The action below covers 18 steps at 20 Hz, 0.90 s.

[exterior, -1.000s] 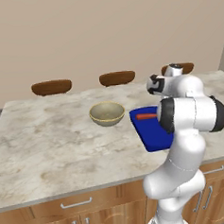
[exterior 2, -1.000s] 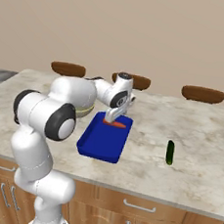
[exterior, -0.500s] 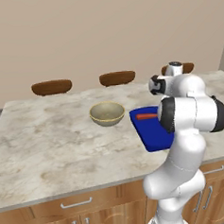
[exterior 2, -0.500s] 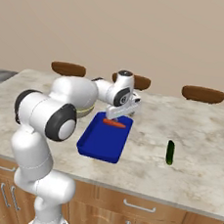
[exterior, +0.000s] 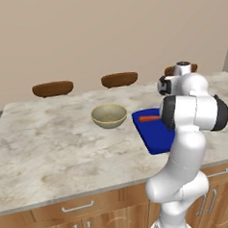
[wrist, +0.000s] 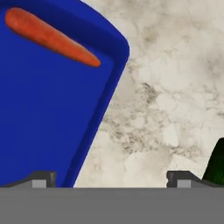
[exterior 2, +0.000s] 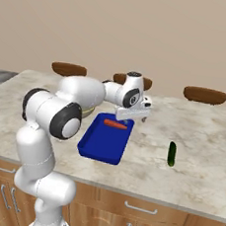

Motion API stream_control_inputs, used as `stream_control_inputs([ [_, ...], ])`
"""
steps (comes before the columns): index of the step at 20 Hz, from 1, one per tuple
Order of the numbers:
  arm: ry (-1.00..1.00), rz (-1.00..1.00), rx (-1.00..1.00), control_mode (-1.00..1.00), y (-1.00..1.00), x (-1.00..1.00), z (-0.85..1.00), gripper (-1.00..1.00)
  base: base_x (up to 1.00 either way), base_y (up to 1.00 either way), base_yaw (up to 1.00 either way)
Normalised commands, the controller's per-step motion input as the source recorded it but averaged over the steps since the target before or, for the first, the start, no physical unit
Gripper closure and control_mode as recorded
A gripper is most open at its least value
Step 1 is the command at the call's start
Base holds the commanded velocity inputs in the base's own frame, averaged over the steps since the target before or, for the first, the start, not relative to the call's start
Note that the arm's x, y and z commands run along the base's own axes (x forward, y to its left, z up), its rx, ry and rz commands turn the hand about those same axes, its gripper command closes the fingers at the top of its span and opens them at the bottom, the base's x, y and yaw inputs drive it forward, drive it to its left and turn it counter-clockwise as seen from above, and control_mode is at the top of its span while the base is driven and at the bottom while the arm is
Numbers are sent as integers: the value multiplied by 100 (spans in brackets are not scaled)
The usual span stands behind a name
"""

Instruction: Place the two vegetables and bowl onto the tray for setting up a vegetable dip station.

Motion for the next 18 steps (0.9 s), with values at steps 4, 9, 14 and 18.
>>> stream_control_inputs([
  [4,6,-25,2,-100,-51,0,10,-100,0,0,0],
  [9,7,-23,4,-100,-43,0,15,-100,0,0,0],
  [14,0,-12,6,-100,-33,-2,0,-100,0,0,0],
  [18,0,-6,9,-100,-29,-1,-2,-100,0,0,0],
])
